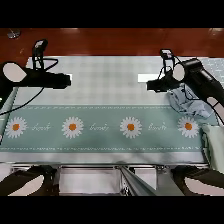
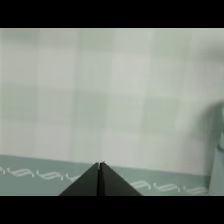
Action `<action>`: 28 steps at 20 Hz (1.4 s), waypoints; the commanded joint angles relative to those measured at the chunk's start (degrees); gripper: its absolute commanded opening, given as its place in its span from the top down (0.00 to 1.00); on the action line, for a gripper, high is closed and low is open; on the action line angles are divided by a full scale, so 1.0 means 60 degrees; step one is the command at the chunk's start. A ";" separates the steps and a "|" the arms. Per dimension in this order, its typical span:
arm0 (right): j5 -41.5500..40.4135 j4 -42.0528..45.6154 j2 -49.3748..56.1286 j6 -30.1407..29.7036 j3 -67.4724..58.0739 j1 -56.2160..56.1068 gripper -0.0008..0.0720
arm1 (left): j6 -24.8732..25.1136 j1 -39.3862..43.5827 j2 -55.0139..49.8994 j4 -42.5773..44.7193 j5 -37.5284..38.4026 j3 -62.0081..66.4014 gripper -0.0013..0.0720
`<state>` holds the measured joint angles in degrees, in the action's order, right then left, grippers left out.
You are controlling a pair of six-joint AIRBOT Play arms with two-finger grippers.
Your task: Fold the shirts.
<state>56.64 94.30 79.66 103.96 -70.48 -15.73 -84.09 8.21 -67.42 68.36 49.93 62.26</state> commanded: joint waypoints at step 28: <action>0.1555 -0.4969 0.0688 -0.3395 -0.2357 0.6094 0.95 | 0.0838 -0.2510 0.0047 -0.2157 0.1632 -0.0911 0.03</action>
<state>63.40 72.40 87.70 89.08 -76.97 20.60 -81.19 -6.20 -67.46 57.82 54.37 52.03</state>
